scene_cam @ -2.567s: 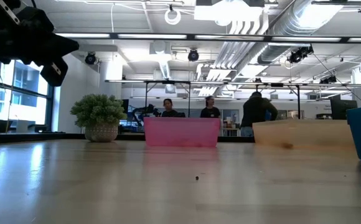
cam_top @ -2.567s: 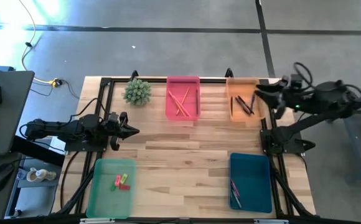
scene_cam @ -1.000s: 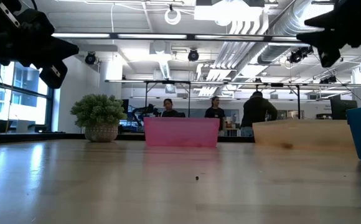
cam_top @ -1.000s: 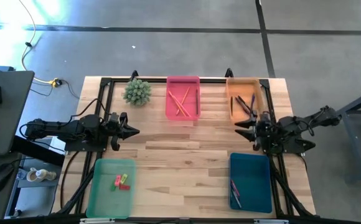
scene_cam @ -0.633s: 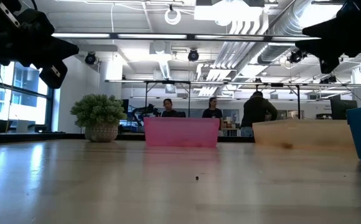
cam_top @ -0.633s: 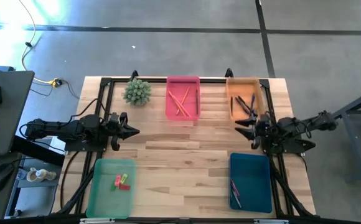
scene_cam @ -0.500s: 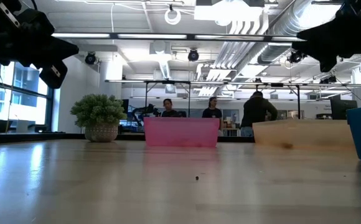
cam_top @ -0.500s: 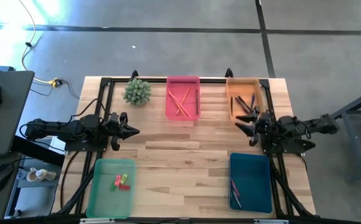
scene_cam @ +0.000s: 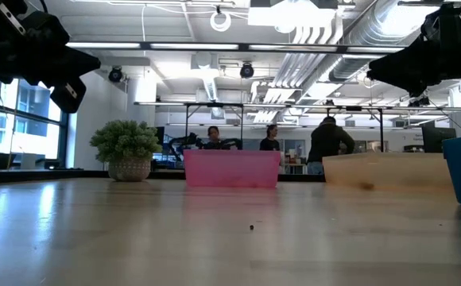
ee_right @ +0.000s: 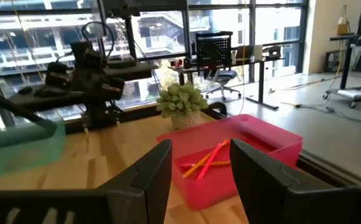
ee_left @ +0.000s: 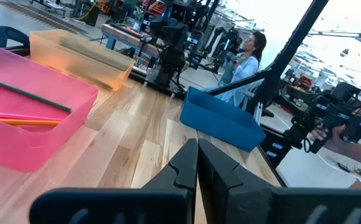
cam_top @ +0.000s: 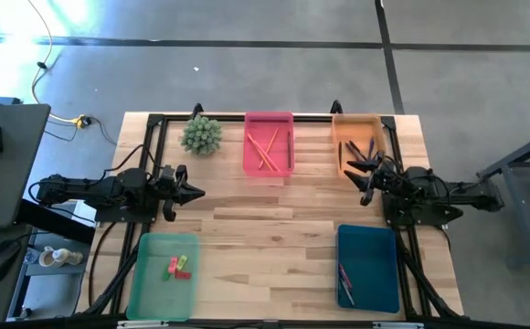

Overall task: Sort crayons/erasers/pens/pencils in bins
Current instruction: Return to Home Position

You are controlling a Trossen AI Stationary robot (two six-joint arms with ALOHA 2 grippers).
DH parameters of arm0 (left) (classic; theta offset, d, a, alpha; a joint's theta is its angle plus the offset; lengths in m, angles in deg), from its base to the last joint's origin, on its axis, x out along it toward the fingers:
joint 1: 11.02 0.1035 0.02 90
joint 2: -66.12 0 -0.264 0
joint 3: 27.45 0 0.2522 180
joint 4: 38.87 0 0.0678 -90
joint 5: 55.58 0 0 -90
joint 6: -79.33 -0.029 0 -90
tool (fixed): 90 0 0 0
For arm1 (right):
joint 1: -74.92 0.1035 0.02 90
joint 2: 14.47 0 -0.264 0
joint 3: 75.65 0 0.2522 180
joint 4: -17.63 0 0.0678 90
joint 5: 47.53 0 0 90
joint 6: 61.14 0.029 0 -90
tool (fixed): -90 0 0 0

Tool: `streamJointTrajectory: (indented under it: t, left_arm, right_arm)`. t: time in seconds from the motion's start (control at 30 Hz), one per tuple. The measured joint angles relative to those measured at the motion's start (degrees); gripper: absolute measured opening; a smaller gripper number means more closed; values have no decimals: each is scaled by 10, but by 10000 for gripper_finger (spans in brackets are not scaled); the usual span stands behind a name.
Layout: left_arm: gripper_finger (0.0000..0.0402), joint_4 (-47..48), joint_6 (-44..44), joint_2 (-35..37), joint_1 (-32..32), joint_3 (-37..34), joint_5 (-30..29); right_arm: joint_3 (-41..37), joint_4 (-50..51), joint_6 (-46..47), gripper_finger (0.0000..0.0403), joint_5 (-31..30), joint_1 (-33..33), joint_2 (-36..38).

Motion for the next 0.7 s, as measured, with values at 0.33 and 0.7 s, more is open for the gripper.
streamJointTrajectory:
  t: [0.33, 0.7]
  left_arm:
    - [1, 0, 0, 0, 0, 0, 0]
    - [1, 0, 0, 0, 0, 0, 0]
  right_arm:
    - [0, 2, -13, 154, -9, -1, 0]
    - [0, 3, -13, 154, -9, -1, 0]
